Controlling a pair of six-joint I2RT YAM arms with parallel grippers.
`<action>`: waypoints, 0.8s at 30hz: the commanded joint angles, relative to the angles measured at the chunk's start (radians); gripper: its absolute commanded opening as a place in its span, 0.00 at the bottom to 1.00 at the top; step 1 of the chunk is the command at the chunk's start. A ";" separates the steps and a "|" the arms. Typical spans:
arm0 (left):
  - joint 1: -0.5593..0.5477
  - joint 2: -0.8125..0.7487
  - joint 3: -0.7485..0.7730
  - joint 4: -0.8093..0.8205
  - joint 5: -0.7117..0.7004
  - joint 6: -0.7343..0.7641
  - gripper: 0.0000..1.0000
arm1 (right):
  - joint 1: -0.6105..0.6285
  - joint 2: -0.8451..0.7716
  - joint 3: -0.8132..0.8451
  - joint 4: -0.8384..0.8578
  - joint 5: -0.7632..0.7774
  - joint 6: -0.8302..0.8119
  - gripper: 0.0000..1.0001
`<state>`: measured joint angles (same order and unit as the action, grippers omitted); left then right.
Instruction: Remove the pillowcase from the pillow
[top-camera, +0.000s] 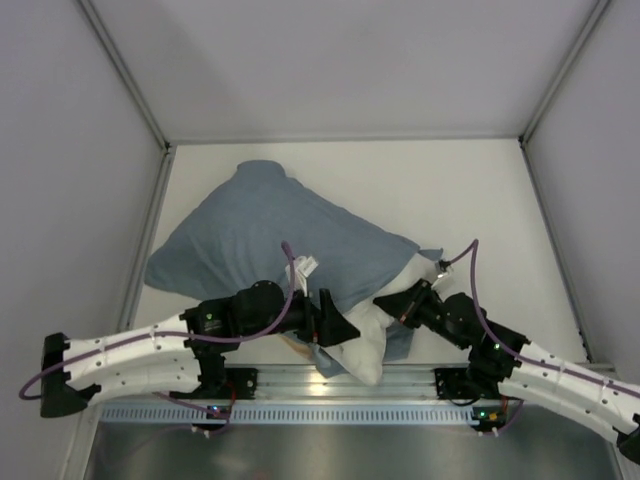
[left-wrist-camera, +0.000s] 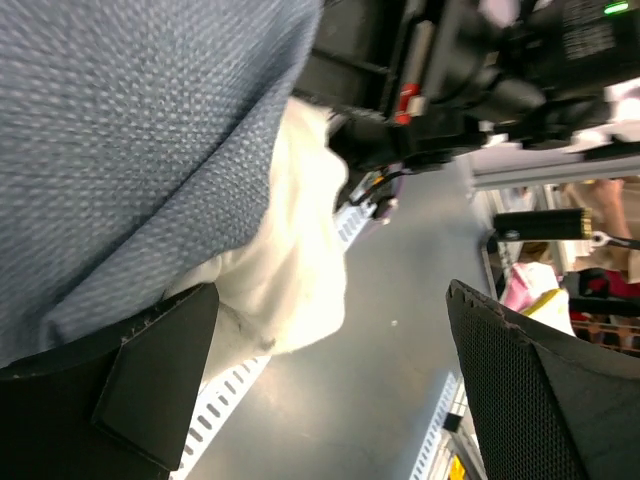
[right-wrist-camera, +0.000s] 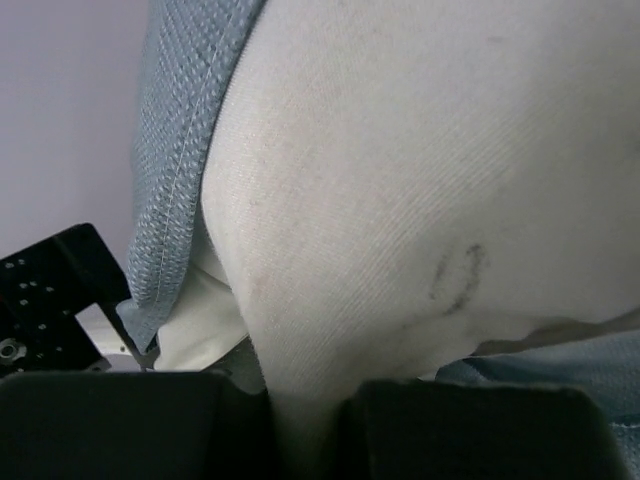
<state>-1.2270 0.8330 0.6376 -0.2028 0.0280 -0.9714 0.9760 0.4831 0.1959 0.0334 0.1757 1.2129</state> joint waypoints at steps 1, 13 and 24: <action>-0.005 -0.102 0.054 -0.007 -0.014 0.005 0.99 | -0.011 -0.089 -0.001 -0.091 0.044 -0.009 0.00; -0.019 0.210 0.381 -0.481 -0.356 0.109 0.99 | -0.011 -0.109 -0.027 -0.102 -0.016 -0.003 0.00; -0.042 0.374 0.450 -0.481 -0.450 0.140 0.97 | -0.011 -0.135 -0.030 -0.107 -0.058 0.002 0.00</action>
<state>-1.2587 1.1774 1.0485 -0.6724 -0.3607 -0.8558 0.9760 0.3653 0.1566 -0.0982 0.1448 1.2152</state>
